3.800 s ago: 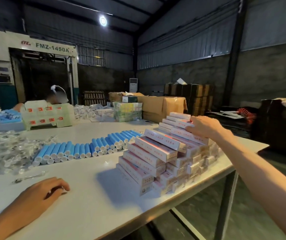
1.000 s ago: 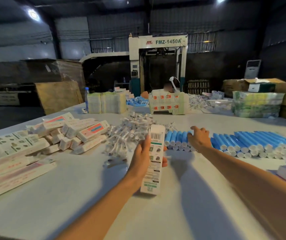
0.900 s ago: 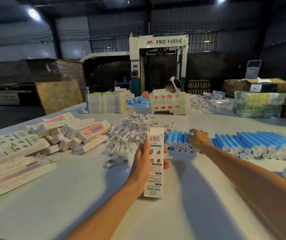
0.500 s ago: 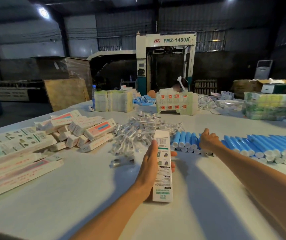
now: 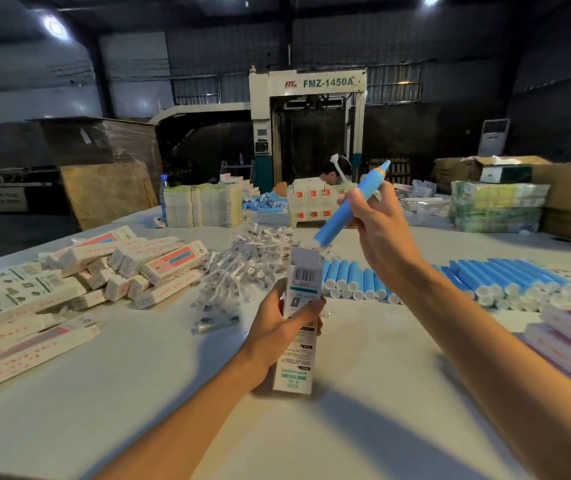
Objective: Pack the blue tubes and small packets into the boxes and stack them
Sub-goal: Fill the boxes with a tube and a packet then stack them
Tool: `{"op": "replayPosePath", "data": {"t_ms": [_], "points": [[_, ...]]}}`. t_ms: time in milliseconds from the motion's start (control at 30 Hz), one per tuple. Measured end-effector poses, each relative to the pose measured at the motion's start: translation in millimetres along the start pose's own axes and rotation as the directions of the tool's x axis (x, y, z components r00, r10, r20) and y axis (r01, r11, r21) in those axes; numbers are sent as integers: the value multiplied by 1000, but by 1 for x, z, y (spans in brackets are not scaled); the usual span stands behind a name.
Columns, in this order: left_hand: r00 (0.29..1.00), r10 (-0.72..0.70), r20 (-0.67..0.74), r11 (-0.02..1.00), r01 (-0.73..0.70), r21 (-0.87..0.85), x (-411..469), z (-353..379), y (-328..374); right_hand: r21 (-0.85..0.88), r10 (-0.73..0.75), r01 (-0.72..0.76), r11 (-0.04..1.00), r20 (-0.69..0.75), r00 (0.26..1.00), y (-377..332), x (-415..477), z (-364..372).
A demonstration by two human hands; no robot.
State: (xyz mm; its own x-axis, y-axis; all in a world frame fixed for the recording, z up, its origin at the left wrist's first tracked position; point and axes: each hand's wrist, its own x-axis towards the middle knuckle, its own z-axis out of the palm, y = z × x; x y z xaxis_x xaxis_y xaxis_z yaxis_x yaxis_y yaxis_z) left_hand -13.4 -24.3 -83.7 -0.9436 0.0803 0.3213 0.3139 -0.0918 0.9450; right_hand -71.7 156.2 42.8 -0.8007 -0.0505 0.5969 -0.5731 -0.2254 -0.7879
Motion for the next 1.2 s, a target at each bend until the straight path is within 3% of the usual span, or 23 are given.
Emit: {"op": "replayPosePath", "data": {"t_ms": [267,467,667,733,833,900,1000,1067,1200], "points": [[999,42,3,999,-42,19,-7,0,3,-65,75,-73,995,26,997,12,-12,9],[996,85,22,996,-86,33,-8,4,7,-246,165,-114,962,200,966,14,-7,10],[994,98,-50,994,-95,55,-1,-3,0,-505,255,-5,863,429,867,22,-4,14],[986,110,-123,991,-100,86,3,-9,-3,-515,204,41,856,409,889,37,-10,14],[970,114,-213,991,-96,94,6,-17,-6,-543,81,68,837,246,966,65,-20,5],[965,105,-242,991,-81,111,6,-20,-6,-657,76,59,752,175,982,91,-32,-3],[964,104,-246,992,-82,97,5,-18,-4,-864,276,78,497,243,930,128,-56,-12],[964,113,-242,991,-91,100,6,-17,-3,-914,291,154,375,274,916,141,-64,-17],[972,85,-219,996,-82,21,6,-15,-3,-921,213,189,341,271,939,144,-67,-21]]}}
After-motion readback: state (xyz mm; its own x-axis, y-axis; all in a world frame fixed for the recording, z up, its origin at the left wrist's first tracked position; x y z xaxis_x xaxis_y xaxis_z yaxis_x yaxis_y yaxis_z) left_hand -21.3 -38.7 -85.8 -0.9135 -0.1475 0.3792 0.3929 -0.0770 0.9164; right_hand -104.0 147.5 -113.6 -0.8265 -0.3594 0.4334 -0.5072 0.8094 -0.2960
